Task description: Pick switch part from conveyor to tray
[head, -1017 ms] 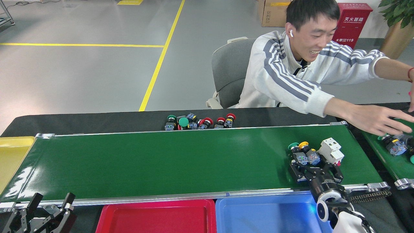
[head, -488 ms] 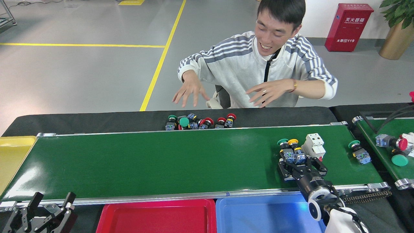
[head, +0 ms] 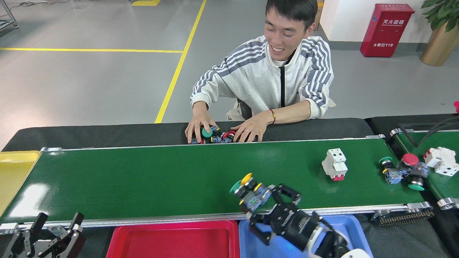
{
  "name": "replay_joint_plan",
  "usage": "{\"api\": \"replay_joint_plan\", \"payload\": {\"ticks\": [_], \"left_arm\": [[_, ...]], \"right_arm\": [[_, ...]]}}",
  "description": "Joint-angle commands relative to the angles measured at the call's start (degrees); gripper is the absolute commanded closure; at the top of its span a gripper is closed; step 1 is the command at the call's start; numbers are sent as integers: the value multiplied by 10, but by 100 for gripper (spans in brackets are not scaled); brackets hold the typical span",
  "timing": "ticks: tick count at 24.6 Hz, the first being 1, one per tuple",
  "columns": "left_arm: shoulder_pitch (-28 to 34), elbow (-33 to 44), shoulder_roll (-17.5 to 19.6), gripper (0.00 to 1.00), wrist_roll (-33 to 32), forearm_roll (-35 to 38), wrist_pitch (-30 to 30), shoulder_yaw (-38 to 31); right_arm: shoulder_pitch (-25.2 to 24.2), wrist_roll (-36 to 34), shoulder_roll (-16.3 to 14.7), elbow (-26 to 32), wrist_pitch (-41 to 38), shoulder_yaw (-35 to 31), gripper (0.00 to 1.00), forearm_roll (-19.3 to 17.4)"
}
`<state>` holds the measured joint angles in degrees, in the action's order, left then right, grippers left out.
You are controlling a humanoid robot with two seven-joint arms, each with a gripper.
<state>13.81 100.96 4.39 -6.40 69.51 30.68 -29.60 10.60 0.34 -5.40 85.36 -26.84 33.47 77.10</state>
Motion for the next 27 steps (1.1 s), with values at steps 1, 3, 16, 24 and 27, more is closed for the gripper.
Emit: {"api": "replay_joint_plan", "payload": {"ticks": [1,3,16,24,27], "left_arm": [[-5,7,1,0,2,1,-1,1],[-5,7,1,0,1,1,-1,1],[-4,7,3,0,1,0,2,0],[0,7,3,0,1,0,4,7],[0,7,3,0,1,0,3,9]], "right_arm": [[6,-5,7,-3,-8,19,0,2],[6,-5,7,0,-10,34,0,1],[-215,-97,32,131,379,-182,2,-8],[-160,-70,37,82,413,-182,2,-6],[-112,-39,43,43,413,-176,2,-5]]}}
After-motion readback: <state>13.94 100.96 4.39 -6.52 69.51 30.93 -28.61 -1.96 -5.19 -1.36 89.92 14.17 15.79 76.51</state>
